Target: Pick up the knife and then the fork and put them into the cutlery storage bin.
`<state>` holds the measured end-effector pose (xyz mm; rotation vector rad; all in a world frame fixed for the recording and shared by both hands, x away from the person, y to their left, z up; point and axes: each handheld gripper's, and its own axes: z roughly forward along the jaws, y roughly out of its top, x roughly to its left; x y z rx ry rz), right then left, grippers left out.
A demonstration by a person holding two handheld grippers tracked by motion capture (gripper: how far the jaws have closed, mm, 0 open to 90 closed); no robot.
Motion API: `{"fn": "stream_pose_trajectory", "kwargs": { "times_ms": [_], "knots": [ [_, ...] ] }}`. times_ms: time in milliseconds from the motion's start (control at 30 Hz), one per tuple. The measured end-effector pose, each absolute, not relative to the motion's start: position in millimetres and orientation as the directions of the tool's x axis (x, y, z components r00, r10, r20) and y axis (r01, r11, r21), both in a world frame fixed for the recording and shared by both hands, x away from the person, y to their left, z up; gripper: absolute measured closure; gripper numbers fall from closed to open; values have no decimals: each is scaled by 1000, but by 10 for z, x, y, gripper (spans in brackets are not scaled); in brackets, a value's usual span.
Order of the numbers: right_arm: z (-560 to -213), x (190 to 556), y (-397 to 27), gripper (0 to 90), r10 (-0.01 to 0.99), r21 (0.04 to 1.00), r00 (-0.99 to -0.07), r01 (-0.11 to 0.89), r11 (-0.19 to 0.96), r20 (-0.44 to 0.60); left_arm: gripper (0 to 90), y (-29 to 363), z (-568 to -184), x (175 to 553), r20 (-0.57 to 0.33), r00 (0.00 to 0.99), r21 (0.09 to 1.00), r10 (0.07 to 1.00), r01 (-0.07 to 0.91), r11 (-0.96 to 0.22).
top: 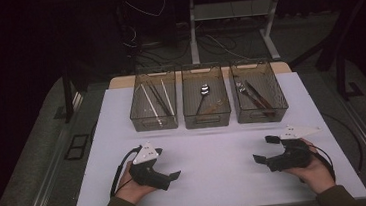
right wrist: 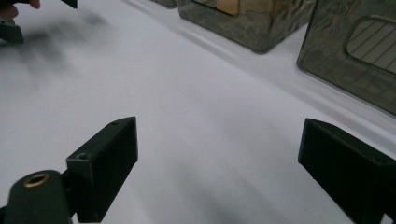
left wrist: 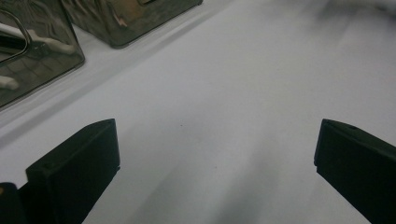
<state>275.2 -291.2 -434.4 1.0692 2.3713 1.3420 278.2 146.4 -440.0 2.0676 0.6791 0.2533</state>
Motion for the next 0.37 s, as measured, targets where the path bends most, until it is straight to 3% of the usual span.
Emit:
{"fn": "stream_pose_trajectory", "kwargs": {
  "times_ms": [367],
  "knots": [
    [-4397,2676,-2901,121,674,793,-726,489,363,139,0,1475,-4397,2777,-81,827,826,556,368,-426]
  ]
}}
